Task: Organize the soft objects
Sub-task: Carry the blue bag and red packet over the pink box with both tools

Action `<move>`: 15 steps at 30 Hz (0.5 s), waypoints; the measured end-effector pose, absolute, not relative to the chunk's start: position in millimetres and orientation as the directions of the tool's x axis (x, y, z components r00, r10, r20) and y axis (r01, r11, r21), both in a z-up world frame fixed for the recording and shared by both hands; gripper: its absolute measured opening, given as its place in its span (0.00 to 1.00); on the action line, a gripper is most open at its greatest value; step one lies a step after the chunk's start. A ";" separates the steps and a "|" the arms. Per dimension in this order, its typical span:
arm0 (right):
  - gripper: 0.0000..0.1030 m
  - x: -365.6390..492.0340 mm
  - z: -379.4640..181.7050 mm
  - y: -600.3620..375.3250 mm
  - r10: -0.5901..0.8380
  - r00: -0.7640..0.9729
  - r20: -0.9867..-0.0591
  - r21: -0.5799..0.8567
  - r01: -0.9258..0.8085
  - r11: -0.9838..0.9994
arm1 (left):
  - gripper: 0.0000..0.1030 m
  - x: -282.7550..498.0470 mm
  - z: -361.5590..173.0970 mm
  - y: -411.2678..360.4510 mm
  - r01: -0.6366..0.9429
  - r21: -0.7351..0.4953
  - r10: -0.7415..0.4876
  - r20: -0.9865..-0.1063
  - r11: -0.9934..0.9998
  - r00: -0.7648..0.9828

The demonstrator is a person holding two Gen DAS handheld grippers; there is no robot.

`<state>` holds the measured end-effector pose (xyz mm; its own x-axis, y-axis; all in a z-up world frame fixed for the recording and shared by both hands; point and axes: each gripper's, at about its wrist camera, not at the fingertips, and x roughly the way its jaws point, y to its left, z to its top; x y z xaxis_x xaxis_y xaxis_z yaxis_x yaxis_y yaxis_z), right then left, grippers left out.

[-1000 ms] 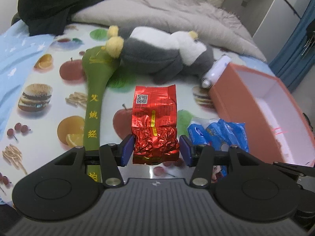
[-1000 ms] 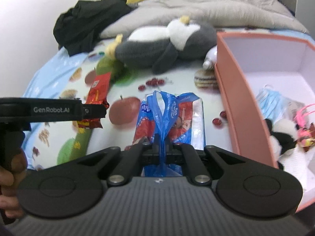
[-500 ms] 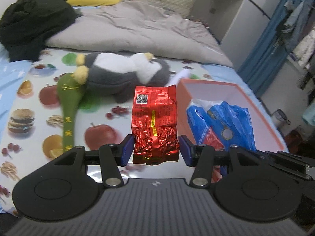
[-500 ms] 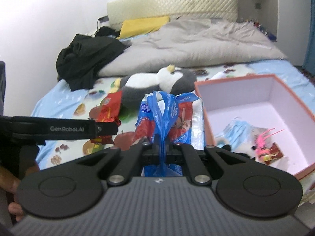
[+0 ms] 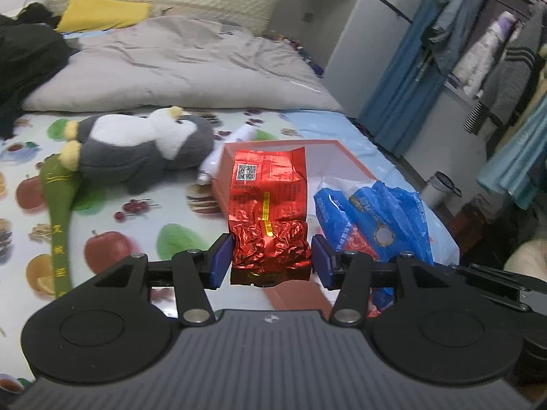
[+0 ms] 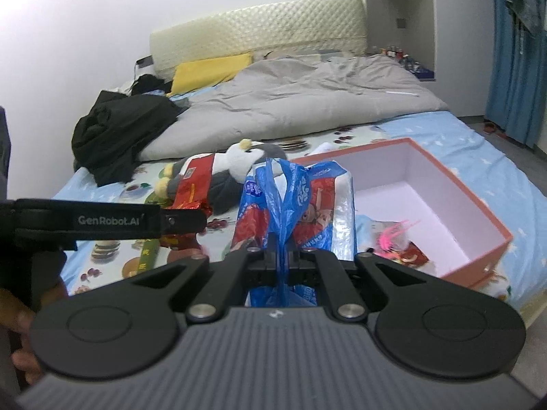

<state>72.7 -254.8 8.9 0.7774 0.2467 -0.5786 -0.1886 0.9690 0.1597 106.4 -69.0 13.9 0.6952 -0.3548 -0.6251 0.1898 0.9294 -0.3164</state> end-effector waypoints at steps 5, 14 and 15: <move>0.05 71.9 5.2 -273.2 0.219 0.781 -0.585 0.164 -0.151 0.975 | 0.55 115.2 12.3 -90.1 0.222 -0.317 -0.380 -0.633 0.922 0.674; 0.06 102.0 -10.2 -305.2 0.205 0.766 -0.610 0.213 -0.091 0.973 | 0.55 163.5 -0.8 -130.6 0.273 -0.309 -0.412 -0.663 0.911 0.625; 0.06 107.1 -11.2 -307.5 0.196 0.767 -0.611 0.202 -0.088 0.975 | 0.55 169.6 -1.7 -136.1 0.282 -0.307 -0.417 -0.662 0.909 0.623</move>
